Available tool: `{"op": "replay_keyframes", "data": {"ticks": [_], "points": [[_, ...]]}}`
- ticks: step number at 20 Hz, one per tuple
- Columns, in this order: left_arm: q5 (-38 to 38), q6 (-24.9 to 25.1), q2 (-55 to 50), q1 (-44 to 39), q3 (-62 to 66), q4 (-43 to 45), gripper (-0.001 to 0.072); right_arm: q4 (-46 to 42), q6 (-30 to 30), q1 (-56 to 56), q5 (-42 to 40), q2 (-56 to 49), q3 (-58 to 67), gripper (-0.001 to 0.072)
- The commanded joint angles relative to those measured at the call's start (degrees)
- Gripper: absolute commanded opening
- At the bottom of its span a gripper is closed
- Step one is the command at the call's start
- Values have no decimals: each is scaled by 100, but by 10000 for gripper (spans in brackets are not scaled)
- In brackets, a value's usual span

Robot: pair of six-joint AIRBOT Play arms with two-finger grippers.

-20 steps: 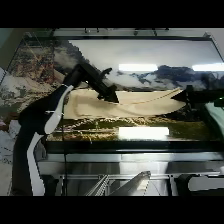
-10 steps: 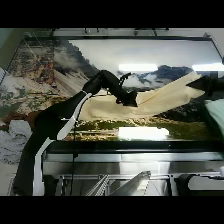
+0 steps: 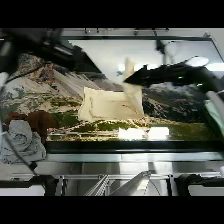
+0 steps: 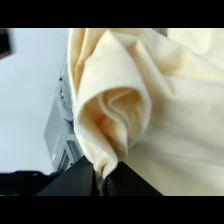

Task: Fold the shirts.

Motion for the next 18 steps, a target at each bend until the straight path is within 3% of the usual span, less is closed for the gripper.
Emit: {"op": "replay_keyframes", "data": {"ticks": [1,3,4,5,6,8,10,12,13,16,18], "points": [[140,409,1329,852,-1261,-20,18,39,-28,1687,-1982,-787,48,20],[17,540,1768,1088,-1932,-24,18,535,-514,2087,-2282,-1386,153,30],[-109,584,1961,1141,-2247,-28,18,1060,-876,2188,-2391,-1620,199,110],[-254,588,2146,1174,-2562,-28,19,1580,-1191,2203,-2371,-1753,212,341],[-341,597,2308,1172,-2817,-26,19,1840,-1384,2151,-2258,-1790,212,476],[-382,737,2588,1172,-3265,-31,19,1729,-1436,1755,-1530,-1626,212,339],[-374,752,2828,1174,-3630,-22,18,1493,-1335,1078,-791,-1276,210,347],[-356,776,3075,1174,-3980,-22,18,455,-610,177,-413,-758,210,348],[-339,776,3176,1172,-4098,-15,19,-363,-74,-273,-321,-509,208,372],[-330,778,3471,1174,-4350,-11,18,-2747,1368,-1386,-87,-24,-17,653],[-334,776,3600,1172,-4435,-13,19,-2988,1388,-1665,-105,-48,-452,653]]}}
